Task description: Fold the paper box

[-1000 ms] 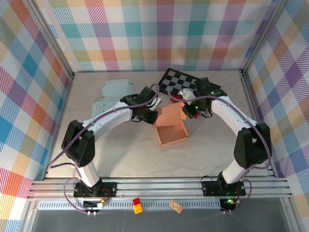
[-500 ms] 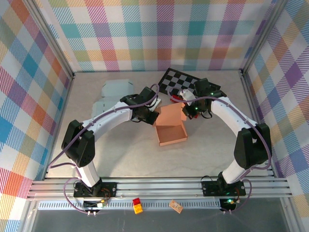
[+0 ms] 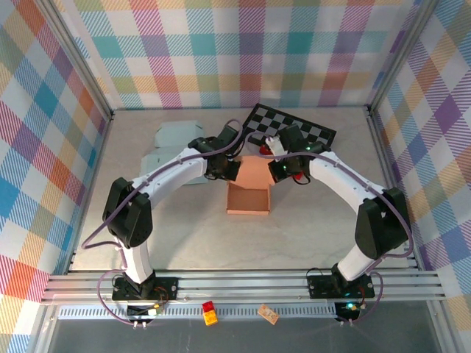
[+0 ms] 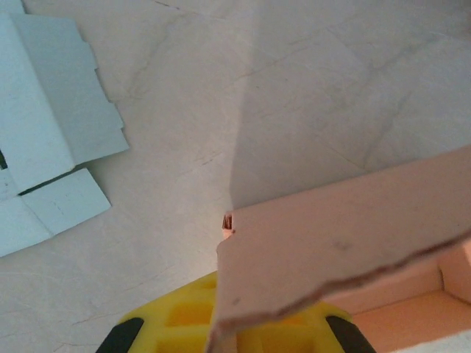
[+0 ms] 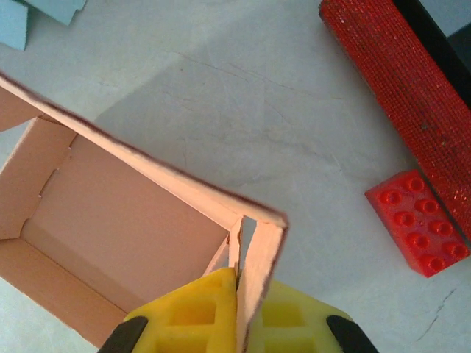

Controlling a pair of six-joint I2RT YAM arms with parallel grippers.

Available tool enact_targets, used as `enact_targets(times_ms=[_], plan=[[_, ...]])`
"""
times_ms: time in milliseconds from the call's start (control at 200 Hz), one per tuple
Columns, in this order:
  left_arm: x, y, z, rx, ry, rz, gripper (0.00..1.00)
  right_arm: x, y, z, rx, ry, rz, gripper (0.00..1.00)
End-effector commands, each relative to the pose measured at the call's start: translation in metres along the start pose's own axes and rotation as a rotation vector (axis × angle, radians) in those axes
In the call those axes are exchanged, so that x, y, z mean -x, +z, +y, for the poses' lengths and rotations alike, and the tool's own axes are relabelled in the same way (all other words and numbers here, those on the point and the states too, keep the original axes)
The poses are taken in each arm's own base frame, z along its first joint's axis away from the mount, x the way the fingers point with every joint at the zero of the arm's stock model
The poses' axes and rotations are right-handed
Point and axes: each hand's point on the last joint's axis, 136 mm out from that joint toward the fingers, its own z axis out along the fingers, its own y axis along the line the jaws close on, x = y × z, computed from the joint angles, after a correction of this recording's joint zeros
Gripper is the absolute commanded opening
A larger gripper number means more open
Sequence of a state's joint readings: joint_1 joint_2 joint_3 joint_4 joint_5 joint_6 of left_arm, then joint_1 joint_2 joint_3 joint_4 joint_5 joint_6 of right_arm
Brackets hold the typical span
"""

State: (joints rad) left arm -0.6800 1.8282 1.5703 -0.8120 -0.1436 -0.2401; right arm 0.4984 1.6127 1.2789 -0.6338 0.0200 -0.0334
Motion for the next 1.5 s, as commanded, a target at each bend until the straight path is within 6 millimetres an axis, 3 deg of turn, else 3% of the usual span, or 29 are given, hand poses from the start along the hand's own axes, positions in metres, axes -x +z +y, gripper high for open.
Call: enact_targets(times_ms=[0,355,685,915,1185,1495], plan=[[0.018,-0.009,-0.007,-0.001,-0.043,-0.056,0.00,0.014,-0.004,0.005,-0.052,0.155,-0.044,0.00],[0.030,-0.009,-0.013,-0.066,-0.074,-0.096,0.00,0.045,-0.002,0.003,-0.149,0.436,-0.131,0.00],[0.042,0.003,-0.003,-0.085,-0.114,-0.148,0.00,0.058,0.016,0.010,-0.139,0.450,-0.202,0.00],[0.044,0.006,-0.005,-0.129,-0.132,-0.231,0.00,0.062,0.016,0.015,-0.122,0.463,-0.291,0.00],[0.047,0.003,-0.004,-0.165,-0.156,-0.349,0.00,0.050,0.021,0.017,-0.108,0.455,-0.342,0.00],[0.025,0.010,-0.004,-0.168,-0.139,-0.374,0.00,0.024,0.024,0.018,-0.115,0.468,-0.278,0.00]])
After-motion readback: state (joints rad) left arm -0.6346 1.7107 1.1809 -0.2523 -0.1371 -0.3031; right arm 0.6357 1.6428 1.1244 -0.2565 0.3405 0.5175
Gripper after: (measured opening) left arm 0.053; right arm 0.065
